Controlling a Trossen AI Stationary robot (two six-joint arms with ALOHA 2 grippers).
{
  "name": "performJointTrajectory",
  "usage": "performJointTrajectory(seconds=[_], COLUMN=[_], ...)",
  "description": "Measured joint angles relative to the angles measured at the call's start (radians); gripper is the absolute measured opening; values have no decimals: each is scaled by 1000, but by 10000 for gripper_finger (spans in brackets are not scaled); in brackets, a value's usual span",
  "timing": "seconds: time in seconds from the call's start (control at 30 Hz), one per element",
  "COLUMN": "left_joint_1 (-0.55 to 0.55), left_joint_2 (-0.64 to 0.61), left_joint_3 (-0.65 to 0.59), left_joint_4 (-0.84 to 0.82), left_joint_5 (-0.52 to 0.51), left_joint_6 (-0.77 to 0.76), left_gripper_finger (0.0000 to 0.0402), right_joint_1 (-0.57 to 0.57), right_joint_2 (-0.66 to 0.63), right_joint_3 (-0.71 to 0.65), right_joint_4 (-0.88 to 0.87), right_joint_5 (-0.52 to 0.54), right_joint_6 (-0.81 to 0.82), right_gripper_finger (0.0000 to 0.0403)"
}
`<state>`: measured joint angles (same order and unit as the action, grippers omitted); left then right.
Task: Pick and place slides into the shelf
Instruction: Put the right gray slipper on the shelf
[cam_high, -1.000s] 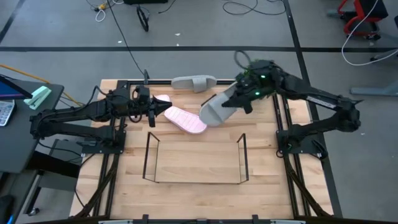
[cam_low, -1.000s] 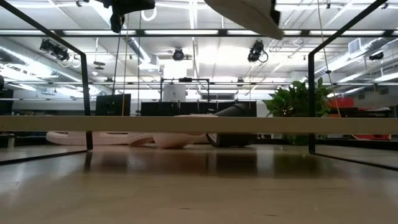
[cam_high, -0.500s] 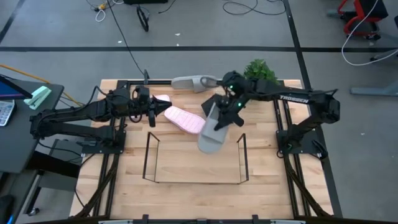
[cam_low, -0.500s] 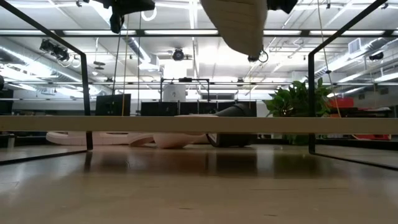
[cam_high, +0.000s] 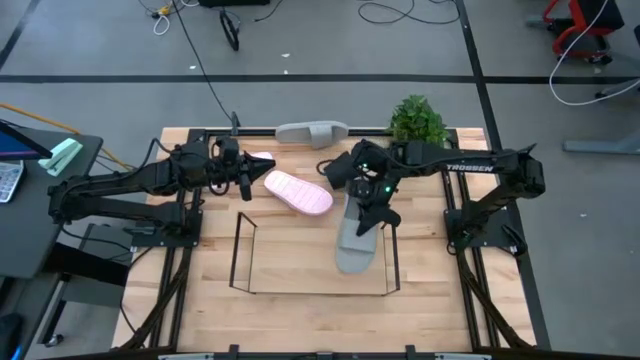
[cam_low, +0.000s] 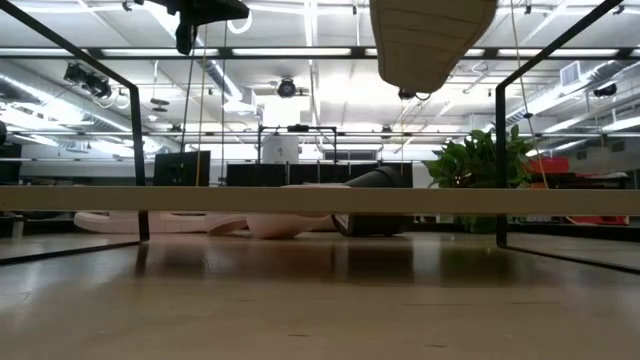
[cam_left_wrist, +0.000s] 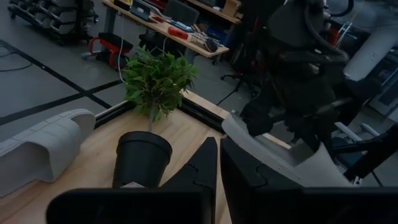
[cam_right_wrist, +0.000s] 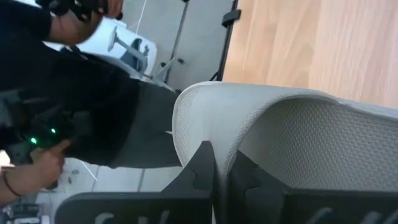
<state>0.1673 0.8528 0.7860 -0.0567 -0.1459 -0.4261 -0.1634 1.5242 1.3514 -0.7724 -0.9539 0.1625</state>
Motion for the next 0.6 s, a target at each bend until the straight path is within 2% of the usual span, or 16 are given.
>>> performJointTrajectory(seconds=[0.33, 0.6], left_joint_1=[0, -3], left_joint_2=[0, 5], left_joint_3=[0, 0], left_joint_4=[25, 24], left_joint_5=[0, 1], left_joint_6=[-8, -15], left_gripper_finger=[20, 22], right_joint_1=[114, 220], right_joint_2=[3, 47], right_joint_3=[0, -1], right_joint_4=[-27, -22], right_joint_5=[44, 174], right_joint_6=[-13, 81], right_gripper_finger=[9, 9])
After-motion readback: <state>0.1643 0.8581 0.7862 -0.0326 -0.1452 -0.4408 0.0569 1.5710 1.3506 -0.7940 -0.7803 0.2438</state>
